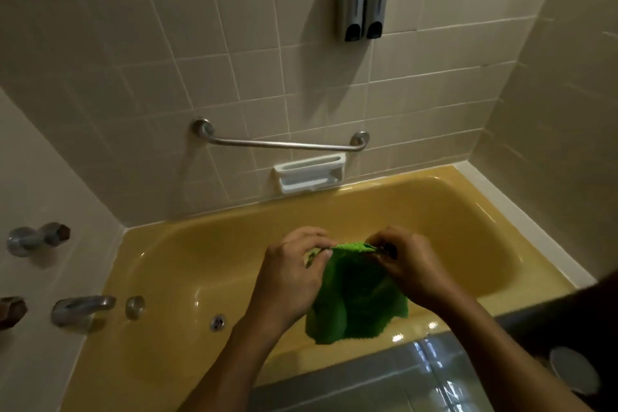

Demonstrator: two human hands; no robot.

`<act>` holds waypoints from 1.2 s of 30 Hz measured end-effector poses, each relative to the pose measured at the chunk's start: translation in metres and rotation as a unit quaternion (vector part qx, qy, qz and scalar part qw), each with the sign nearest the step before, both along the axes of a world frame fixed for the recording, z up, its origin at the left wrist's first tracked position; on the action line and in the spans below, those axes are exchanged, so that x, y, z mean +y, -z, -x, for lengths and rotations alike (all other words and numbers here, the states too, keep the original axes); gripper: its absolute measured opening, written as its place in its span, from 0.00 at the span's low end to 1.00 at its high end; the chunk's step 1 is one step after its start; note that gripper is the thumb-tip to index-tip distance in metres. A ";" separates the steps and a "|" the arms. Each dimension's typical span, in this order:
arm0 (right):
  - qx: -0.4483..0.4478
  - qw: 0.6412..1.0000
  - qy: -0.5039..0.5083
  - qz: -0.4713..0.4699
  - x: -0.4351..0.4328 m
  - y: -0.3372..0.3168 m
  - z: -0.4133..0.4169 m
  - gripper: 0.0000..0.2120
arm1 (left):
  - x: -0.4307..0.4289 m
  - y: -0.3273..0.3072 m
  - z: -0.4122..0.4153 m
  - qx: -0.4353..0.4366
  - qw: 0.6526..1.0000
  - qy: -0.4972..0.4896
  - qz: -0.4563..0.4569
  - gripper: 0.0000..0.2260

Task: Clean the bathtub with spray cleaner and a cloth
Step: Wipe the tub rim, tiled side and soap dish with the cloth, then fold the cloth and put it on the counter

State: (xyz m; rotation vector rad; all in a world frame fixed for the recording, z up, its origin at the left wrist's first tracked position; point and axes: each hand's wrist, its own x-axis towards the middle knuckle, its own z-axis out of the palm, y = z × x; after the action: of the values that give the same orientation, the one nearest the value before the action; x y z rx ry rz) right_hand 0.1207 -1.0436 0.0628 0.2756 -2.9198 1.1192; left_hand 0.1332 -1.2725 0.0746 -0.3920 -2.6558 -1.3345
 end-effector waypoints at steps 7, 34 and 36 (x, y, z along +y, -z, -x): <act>-0.004 0.989 0.151 0.007 0.068 0.022 -0.054 0.06 | 0.083 0.019 -0.012 -0.091 0.986 0.138 0.002 0.07; 0.012 0.859 0.511 -0.044 0.468 0.000 -0.336 0.05 | 0.488 -0.004 -0.056 0.081 0.855 0.441 0.261 0.11; 0.021 0.841 0.540 -0.025 0.483 -0.004 -0.342 0.04 | 0.513 0.001 -0.052 0.069 0.852 0.454 0.250 0.11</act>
State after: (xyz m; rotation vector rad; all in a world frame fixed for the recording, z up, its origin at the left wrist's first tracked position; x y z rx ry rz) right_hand 0.4631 -0.5604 0.0664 -1.1689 -2.3304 0.7604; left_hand 0.1854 -0.7597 0.0732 -1.9009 -2.7096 -0.6149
